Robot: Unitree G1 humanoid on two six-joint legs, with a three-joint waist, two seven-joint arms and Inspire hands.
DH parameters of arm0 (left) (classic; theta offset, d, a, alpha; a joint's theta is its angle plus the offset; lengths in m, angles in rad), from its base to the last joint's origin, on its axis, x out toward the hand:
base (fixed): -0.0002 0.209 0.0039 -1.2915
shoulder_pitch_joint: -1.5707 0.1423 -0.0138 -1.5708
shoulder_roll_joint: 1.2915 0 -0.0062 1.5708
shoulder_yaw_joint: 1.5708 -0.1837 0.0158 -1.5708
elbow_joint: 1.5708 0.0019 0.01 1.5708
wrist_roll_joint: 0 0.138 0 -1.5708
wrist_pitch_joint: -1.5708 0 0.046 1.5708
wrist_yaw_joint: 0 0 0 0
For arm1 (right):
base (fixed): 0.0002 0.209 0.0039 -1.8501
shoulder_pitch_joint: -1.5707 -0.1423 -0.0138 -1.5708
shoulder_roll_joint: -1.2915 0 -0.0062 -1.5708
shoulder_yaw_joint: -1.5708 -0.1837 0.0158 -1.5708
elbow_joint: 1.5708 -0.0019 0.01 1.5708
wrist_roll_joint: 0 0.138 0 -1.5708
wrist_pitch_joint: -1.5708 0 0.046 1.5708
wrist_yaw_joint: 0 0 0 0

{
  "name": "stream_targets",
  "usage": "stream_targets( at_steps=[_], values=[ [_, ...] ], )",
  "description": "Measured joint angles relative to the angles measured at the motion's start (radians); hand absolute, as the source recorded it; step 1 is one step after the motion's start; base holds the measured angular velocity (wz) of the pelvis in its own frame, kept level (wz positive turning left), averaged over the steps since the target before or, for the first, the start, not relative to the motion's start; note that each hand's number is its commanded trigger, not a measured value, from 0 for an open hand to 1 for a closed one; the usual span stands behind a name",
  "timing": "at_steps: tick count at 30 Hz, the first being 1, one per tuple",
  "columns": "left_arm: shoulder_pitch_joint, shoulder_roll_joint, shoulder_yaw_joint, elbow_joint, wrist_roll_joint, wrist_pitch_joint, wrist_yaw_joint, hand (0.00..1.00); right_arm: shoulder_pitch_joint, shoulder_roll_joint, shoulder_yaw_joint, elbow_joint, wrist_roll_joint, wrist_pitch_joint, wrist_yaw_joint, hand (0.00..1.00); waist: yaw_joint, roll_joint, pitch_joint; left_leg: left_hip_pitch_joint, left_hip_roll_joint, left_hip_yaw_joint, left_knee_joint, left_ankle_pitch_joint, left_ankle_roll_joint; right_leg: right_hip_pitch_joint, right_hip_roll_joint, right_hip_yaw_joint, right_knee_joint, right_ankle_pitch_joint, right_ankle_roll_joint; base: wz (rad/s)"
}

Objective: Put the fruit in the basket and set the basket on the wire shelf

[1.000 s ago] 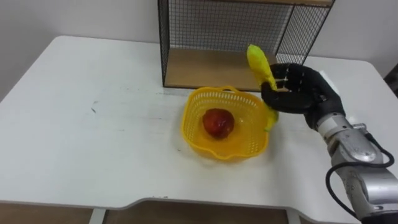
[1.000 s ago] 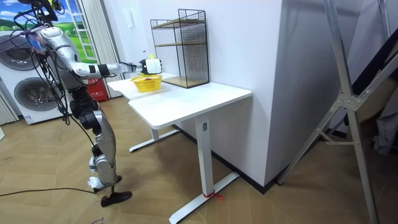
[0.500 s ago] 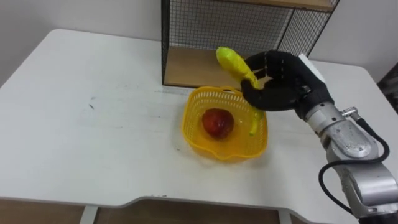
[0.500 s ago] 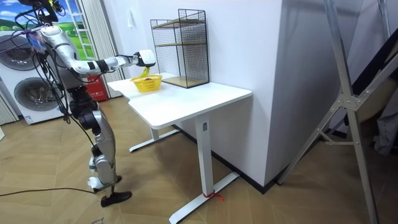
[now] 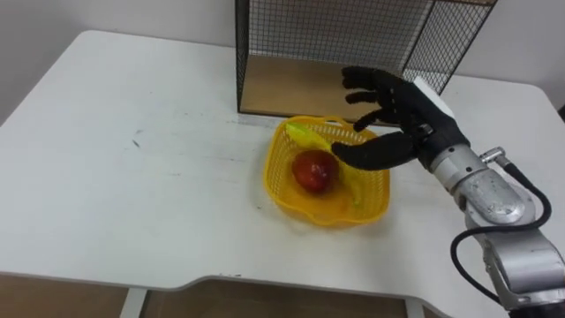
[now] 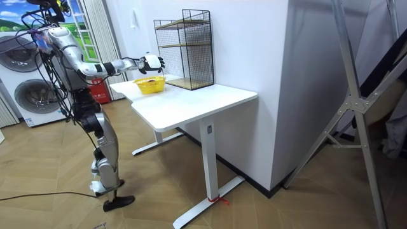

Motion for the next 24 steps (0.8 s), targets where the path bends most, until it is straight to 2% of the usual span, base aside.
stream_targets(
  at_steps=[4,10,13,16,17,18,22,24],
  values=[
    [-0.005,0.0,0.0,0.0,-0.003,-0.002,0.0,0.0,0.0,0.0,0.012,0.003,-0.016,0.0,0.001,0.0,-0.004,-0.005,0.0057,0.002,0.0,0.001,0.001,0.0,0.0,0.005,-0.001,-0.007,-0.001,0.0,0.0,0.03],
    [-0.018,-0.001,0.0,0.006,-0.088,-0.002,0.0,0.0,0.001,0.0,0.019,0.003,-0.003,0.0,0.023,0.0,-0.003,-0.005,0.0057,0.007,0.0,0.0,0.002,0.0,0.0,0.011,-0.001,-0.008,-0.001,0.001,0.0,0.0],
    [-0.013,-0.001,0.004,0.007,-0.17,-0.002,0.0,0.0,0.003,0.0,0.018,0.003,-0.002,0.001,0.021,0.0,-0.005,-0.004,0.0048,0.008,0.0,0.0,0.002,0.0,0.0,0.012,-0.001,-0.007,-0.001,0.001,-0.001,0.0],
    [0.001,-0.004,0.085,0.014,-0.277,-0.005,0.008,0.0,0.011,0.0,-0.002,0.002,0.017,0.001,0.018,0.0,-0.008,-0.001,-0.0009,0.009,0.001,-0.006,0.002,0.0,0.0,0.016,-0.001,-0.012,-0.004,0.002,-0.001,0.05],
    [0.009,-0.005,0.13,0.011,-0.306,-0.009,0.008,0.0,0.032,0.001,-0.029,0.002,0.04,0.0,0.012,0.0,-0.008,0.002,-0.0089,0.01,0.001,-0.011,0.002,0.0,0.0,0.019,-0.003,-0.018,-0.005,0.002,0.0,0.14],
    [0.014,-0.007,0.176,0.007,-0.35,-0.022,0.008,0.0,0.051,0.001,-0.057,0.002,0.07,0.0,-0.005,0.0,-0.007,0.004,-0.0121,0.016,0.002,-0.017,0.002,0.0,0.0,0.026,-0.004,-0.021,-0.005,0.001,0.0,0.13],
    [0.03,-0.004,0.284,-0.054,-0.549,-0.032,0.017,0.0,0.094,0.001,-0.129,-0.008,0.194,-0.001,-0.092,0.0,-0.006,0.021,-0.0077,0.018,0.0,-0.025,0.002,0.0,0.0,0.031,-0.007,-0.023,-0.005,0.0,0.002,0.06],
    [0.03,-0.005,0.372,-0.158,-0.675,-0.034,0.085,0.0,0.152,0.004,-0.17,-0.044,0.237,0.0,-0.154,0.0,-0.002,0.031,-0.0082,0.015,0.001,-0.024,0.002,0.0,0.0,0.028,-0.007,-0.022,-0.003,0.0,0.002,0.02]
  ],
)
